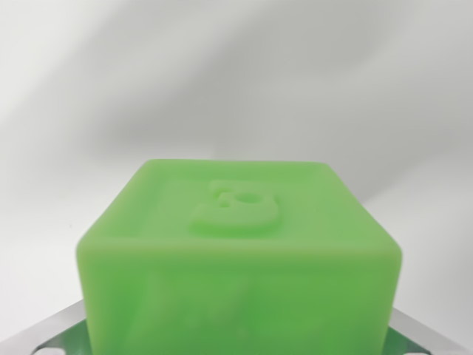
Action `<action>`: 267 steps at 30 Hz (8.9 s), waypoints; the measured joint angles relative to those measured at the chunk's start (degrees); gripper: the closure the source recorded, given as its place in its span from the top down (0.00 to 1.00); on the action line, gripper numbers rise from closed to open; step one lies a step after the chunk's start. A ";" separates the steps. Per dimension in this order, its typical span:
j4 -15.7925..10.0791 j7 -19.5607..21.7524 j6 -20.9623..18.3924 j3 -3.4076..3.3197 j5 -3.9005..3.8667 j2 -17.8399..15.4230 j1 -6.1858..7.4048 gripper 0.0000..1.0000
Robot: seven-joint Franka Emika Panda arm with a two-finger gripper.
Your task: Stack cube
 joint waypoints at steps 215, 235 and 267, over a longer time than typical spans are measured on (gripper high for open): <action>24.79 -69.75 -15.16 0.06 0.58 10.06 -30.11 0.00; 25.13 -69.75 -14.03 0.00 0.55 11.39 -30.08 1.00; 25.14 -69.75 -14.12 0.00 0.55 11.27 -30.07 1.00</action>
